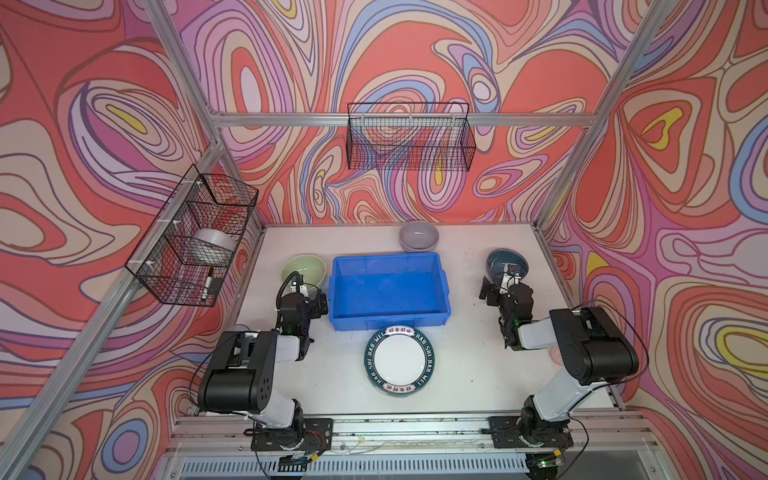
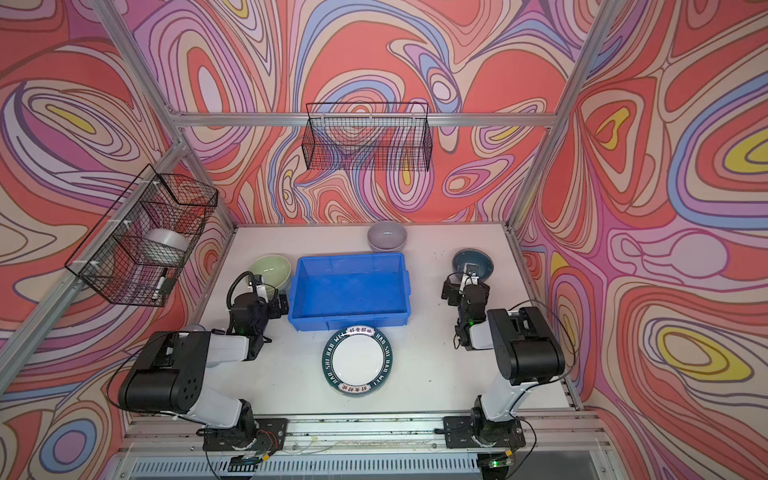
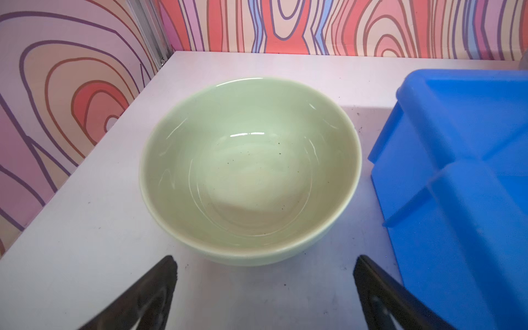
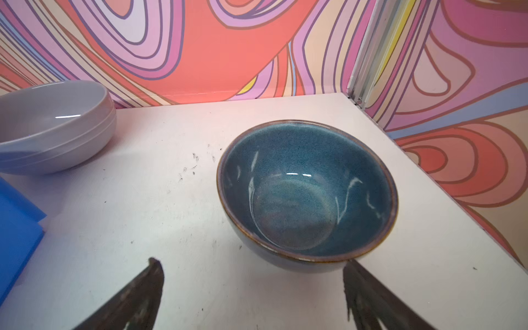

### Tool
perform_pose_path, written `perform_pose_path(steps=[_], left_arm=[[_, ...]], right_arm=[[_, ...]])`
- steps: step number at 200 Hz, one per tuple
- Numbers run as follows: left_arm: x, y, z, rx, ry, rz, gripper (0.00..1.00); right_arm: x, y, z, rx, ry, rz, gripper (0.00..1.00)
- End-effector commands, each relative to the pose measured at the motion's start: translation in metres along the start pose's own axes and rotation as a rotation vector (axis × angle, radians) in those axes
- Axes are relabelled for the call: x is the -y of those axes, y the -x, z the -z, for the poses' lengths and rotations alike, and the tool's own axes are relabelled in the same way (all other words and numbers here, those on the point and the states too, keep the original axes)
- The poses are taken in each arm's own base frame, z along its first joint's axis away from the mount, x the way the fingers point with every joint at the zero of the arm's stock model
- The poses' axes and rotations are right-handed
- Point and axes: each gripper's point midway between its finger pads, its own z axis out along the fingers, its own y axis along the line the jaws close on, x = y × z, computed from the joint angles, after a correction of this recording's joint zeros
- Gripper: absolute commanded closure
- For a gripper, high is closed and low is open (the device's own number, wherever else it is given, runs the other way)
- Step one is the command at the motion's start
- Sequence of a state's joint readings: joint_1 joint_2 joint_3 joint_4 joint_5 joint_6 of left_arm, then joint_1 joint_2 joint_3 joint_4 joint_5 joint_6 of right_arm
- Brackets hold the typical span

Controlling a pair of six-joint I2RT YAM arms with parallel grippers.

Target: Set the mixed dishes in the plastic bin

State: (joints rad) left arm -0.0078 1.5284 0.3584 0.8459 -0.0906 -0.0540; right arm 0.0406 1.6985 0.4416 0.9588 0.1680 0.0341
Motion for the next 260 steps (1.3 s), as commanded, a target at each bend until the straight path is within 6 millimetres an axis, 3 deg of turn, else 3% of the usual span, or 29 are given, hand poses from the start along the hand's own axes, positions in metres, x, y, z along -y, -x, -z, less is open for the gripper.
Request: perform_pose_path(steps=[1,192,221,260], left_arm=[[0.002,0.015,-0.002,0.053,0.000,-0.015,0.00],[0.002,0.015,-0.001,0.057,0.000,-0.017,0.00],[-0.009,0.025,0.008,0.067,0.059,0.005,0.00],[-0.031,0.055,0.033,0.046,0.217,0.073,0.00]], right_arm=[[0.002,0.007,-0.004,0.026,-0.011,0.005,0.02],[-0.001,0.011,-0.001,0.039,0.006,0.019,0.01],[0.002,0.021,0.003,0.029,-0.013,0.012,0.02],[0.008,0.037,0.002,-0.051,-0.056,-0.005,0.02]])
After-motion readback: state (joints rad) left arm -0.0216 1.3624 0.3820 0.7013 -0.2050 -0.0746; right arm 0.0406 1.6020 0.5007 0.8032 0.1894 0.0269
